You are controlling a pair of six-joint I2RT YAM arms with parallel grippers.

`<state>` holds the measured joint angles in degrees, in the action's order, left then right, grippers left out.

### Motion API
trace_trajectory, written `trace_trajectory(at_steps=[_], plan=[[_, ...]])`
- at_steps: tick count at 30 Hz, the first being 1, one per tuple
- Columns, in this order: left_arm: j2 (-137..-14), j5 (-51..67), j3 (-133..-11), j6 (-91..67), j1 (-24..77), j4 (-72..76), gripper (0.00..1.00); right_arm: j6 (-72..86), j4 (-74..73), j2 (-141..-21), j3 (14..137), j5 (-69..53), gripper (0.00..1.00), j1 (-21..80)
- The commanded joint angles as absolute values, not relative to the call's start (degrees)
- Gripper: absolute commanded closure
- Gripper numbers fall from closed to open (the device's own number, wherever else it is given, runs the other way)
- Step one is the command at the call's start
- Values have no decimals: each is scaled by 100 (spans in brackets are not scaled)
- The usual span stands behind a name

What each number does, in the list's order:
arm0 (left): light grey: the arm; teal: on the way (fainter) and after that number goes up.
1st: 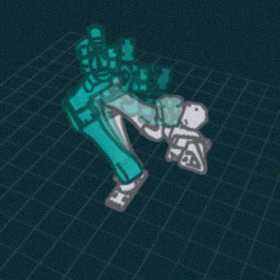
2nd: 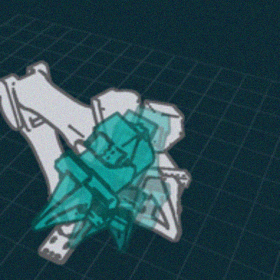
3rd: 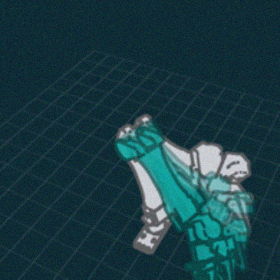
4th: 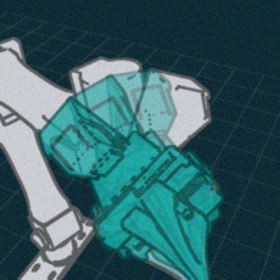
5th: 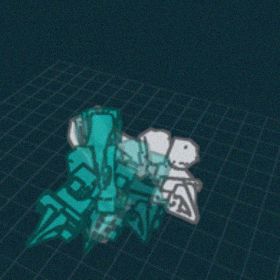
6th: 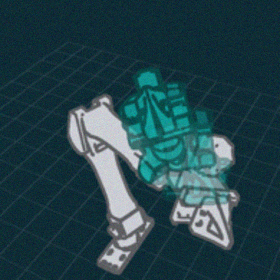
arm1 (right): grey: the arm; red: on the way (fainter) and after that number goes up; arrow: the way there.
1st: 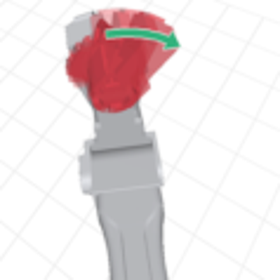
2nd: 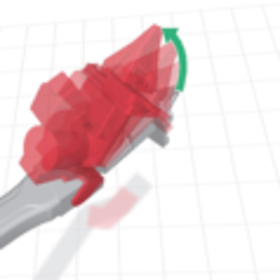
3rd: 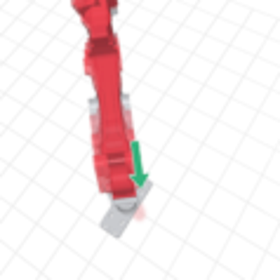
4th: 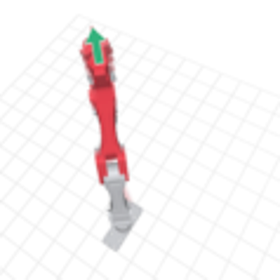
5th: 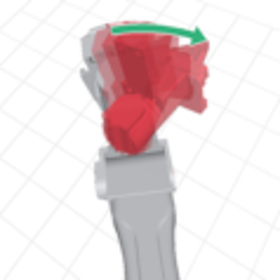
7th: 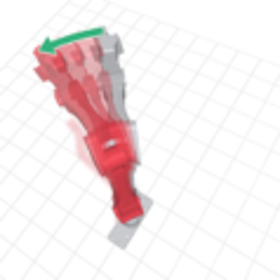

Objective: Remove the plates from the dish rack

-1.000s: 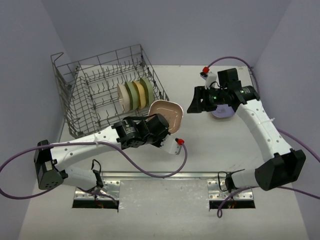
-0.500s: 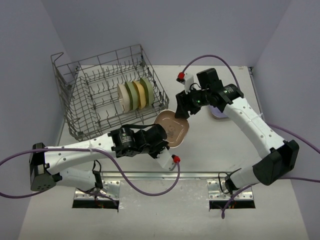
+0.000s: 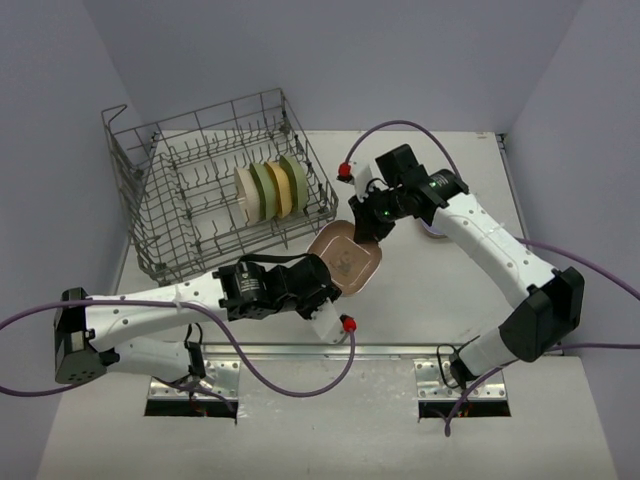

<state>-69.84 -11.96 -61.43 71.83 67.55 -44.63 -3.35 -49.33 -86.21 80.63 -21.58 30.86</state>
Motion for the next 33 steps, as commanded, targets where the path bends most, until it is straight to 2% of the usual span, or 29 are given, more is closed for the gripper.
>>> trace_trajectory(at_steps=[1, 2, 3, 10, 15, 21, 33], plan=[[-6763, -1733, -6051, 6874, 6821, -4037, 13, -543, -4790, -8468, 8003, -1869, 100, 2845], [-6739, -1808, -6059, 6742, 6820, -4010, 5, -513, -4794, -8495, 8006, -1926, 100, 2501], [-6712, -1875, -6076, 6606, 6819, -3983, 0, -472, -4799, -8536, 8016, -2009, 100, 2093], [-6606, -1588, -7047, 5458, 6285, -3814, 0, -1260, -4711, -9067, 8058, -2452, 100, -476], [-6790, -1459, -7546, 4621, 5948, -3865, 0, -1911, -4707, -9903, 8499, -2601, 100, -1515], [-6928, -1071, -7821, 3738, 5532, -3896, 0, -2108, -4528, -10590, 8856, -2589, 100, -1961], [-6952, -412, -8094, 3023, 4824, -3990, 0, -1658, -3786, -11871, 9905, -2566, 100, -1986]])
